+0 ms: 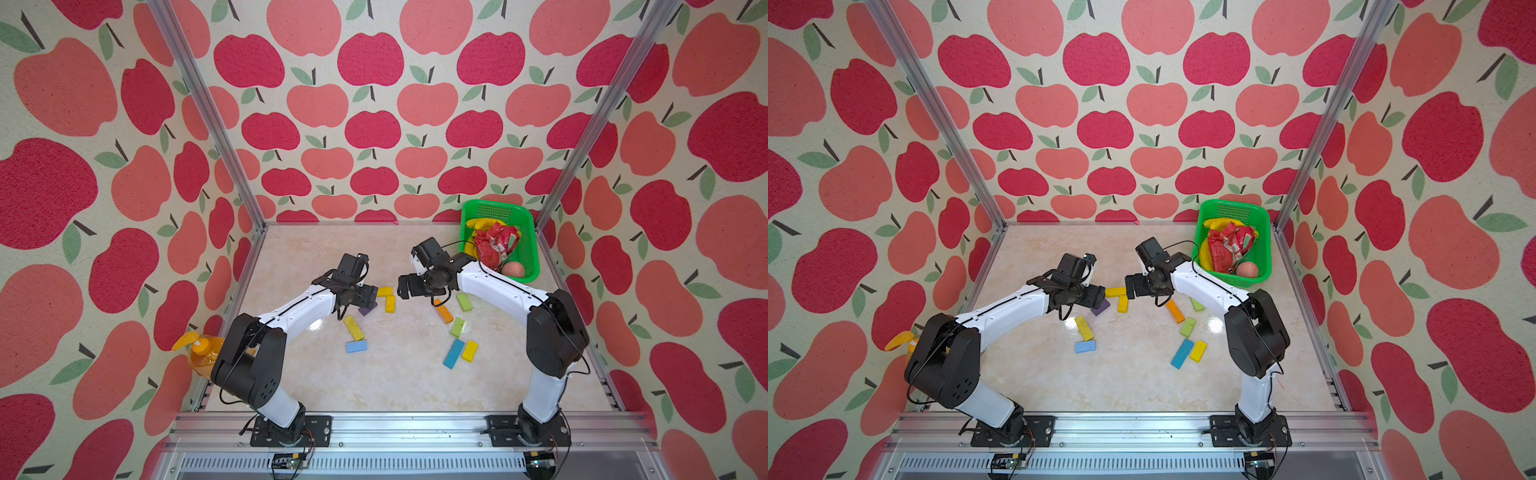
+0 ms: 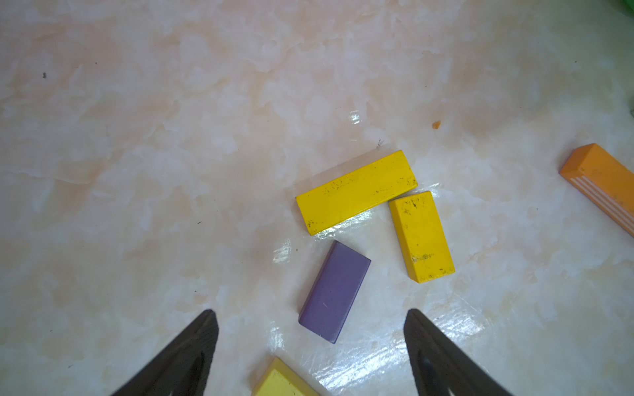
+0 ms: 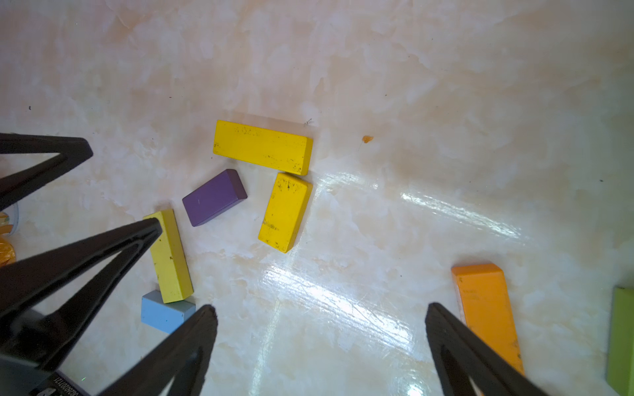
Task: Assemble the letter p with building blocks
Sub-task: Assemble the building block at the center of the board.
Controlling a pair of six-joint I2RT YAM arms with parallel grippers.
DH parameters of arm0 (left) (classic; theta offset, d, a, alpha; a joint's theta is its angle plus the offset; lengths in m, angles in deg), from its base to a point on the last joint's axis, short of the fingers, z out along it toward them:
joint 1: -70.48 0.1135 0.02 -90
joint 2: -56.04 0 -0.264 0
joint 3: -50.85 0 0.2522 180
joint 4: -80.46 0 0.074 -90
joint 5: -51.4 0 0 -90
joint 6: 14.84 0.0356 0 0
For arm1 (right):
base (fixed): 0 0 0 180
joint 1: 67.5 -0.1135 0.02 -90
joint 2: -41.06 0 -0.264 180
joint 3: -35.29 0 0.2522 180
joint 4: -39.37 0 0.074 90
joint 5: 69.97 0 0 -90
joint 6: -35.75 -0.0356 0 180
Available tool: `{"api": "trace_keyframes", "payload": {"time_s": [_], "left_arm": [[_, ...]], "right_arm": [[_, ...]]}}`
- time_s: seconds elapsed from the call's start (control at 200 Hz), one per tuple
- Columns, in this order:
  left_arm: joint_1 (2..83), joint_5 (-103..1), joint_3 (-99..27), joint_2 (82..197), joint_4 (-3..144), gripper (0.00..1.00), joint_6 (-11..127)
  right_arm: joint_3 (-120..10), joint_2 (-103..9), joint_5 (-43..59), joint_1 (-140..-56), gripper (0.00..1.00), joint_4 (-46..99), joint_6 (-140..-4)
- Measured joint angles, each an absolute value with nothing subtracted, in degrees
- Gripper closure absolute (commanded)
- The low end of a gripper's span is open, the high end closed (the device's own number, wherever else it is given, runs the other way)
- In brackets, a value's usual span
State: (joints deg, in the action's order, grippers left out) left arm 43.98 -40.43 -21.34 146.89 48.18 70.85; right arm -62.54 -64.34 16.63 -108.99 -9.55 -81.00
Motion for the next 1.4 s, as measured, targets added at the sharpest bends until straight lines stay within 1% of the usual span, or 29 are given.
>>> {"api": "trace_keyframes", "payload": {"time_s": [0.135, 0.625, 0.96, 1.125, 1.215, 1.401], "left_arm": [[44.0, -41.7, -19.9, 147.4, 47.7, 0.14, 71.7], [42.9, -42.1, -19.6, 155.2, 47.6, 0.14, 71.8], [42.3, -40.6, -19.6, 156.2, 47.6, 0.15, 70.1], [42.4, -39.0, -21.7, 158.2, 47.6, 0.2, 69.1], [42.4, -37.9, -23.1, 159.4, 47.5, 0.27, 68.6], [42.5, -36.9, -23.6, 159.8, 47.3, 0.37, 66.7]], "right_arm": [[-60.8, -63.6, 16.0, -108.3, 0.02, -9.0, -81.2], [-56.7, -63.6, 13.4, -105.6, 0.02, -6.2, -81.4], [-55.2, -63.6, 12.8, -104.6, 0.02, -5.7, -81.4], [-54.7, -63.5, 12.8, -104.5, 0.02, -5.5, -81.4], [-54.7, -63.5, 12.7, -104.4, 0.02, -5.5, -81.4], [-54.7, -63.5, 12.4, -104.4, 0.02, -5.5, -81.4]]}}
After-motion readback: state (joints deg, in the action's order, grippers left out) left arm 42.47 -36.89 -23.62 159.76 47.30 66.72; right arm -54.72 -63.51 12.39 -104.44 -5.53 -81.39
